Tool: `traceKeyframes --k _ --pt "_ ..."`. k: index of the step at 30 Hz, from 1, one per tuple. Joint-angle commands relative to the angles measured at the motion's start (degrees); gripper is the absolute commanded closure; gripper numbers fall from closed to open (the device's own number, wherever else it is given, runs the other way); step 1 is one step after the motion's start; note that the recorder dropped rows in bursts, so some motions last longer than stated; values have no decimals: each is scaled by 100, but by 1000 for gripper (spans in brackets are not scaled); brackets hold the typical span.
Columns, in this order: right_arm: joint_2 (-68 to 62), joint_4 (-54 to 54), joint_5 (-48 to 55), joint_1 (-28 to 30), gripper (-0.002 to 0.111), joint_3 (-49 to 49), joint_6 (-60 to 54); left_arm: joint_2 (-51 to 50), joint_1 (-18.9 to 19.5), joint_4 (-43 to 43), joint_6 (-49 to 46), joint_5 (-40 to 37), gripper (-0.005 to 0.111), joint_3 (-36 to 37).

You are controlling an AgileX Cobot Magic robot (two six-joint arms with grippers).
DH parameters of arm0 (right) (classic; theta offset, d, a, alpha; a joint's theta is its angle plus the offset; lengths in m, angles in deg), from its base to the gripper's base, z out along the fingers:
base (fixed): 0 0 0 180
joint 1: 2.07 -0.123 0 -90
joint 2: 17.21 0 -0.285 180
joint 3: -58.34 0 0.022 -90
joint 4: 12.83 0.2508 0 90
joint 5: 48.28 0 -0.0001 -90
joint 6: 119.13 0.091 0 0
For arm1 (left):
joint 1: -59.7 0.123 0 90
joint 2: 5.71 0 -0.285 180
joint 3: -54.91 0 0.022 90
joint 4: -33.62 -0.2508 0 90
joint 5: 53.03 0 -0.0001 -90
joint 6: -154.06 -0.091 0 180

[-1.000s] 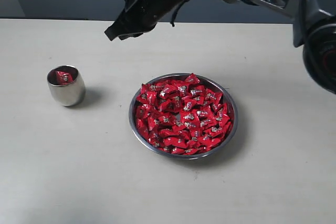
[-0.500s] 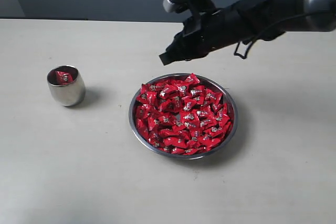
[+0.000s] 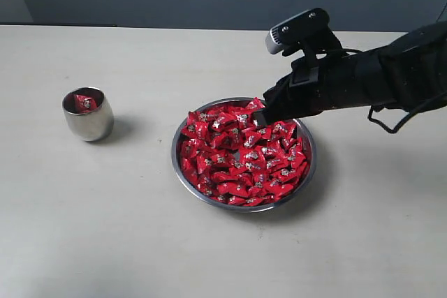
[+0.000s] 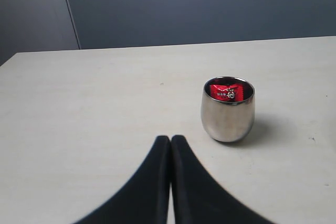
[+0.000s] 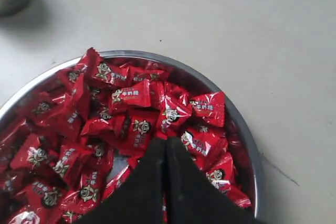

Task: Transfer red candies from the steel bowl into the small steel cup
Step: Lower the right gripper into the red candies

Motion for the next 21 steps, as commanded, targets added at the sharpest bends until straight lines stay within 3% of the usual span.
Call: traceKeyframes --k 1,6,21 --pt "-87 804 46 30 109 32 -817 26 3 12 7 9 106 22" --pt "-854 1574 651 30 109 -284 -1575 26 3 12 7 9 106 22" --pt "-1822 1562 1582 17 109 -1011 -1598 26 3 12 7 9 106 22"
